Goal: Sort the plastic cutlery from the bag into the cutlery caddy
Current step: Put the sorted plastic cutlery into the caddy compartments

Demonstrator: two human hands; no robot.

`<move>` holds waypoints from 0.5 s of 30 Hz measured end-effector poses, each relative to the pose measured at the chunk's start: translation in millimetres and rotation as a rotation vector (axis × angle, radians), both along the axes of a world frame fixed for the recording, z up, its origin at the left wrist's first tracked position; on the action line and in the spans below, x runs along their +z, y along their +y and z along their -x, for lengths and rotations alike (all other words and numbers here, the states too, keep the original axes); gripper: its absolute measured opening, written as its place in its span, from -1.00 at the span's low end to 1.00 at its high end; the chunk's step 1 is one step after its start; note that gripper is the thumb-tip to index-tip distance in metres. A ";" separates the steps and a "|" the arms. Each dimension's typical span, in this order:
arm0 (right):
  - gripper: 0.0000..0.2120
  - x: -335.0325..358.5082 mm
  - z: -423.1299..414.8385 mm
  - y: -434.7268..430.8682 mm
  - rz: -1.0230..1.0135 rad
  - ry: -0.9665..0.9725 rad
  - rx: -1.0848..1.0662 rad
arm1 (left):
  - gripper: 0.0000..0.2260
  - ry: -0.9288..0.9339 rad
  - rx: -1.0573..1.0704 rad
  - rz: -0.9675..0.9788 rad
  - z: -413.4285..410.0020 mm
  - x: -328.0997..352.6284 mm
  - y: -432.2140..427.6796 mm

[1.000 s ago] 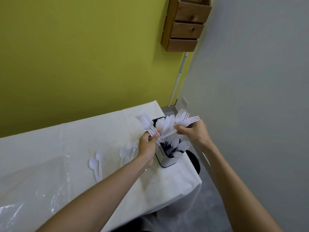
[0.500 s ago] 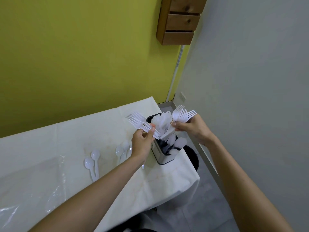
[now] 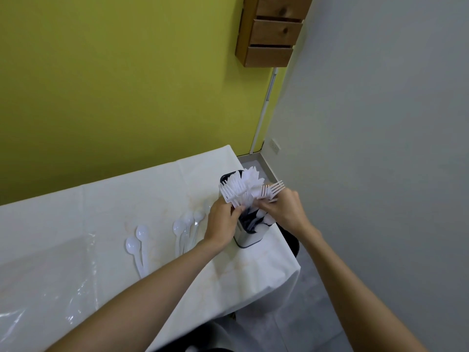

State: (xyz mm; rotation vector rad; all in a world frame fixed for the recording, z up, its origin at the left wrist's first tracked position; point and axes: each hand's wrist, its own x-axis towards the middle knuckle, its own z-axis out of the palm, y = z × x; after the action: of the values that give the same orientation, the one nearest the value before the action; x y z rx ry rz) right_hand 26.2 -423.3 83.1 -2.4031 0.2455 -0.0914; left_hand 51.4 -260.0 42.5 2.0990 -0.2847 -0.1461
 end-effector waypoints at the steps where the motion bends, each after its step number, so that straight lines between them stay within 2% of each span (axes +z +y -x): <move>1: -0.77 2.5 0.2 -1.7 0.006 0.006 0.030 | -0.88 -0.008 -0.024 -0.010 0.4 -1.1 0.2; 4: -0.81 11.1 2.1 -1.5 -0.007 0.003 0.094 | -0.73 0.051 -0.057 0.001 0.8 -6.4 3.8; 7: -0.70 11.4 3.0 2.7 -0.128 -0.035 0.028 | -0.68 0.099 -0.048 -0.005 3.9 -9.8 5.3; 9: -0.74 9.3 3.0 7.9 -0.151 -0.099 -0.009 | -0.63 0.055 -0.070 -0.013 5.0 -11.7 4.8; 11: -0.79 2.5 5.3 13.5 -0.065 -0.169 0.021 | -0.63 0.017 -0.088 -0.055 5.5 -13.0 5.3; 15: -0.58 -15.0 16.5 19.5 0.182 -0.233 0.059 | -0.71 -0.041 -0.060 -0.044 10.3 -15.9 9.7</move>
State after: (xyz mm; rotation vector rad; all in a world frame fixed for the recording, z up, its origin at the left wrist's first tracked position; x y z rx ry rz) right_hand 9.7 -403.9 68.1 -2.5491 0.0592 -0.3781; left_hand 41.2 -250.3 26.6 2.1397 -0.3722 -0.1465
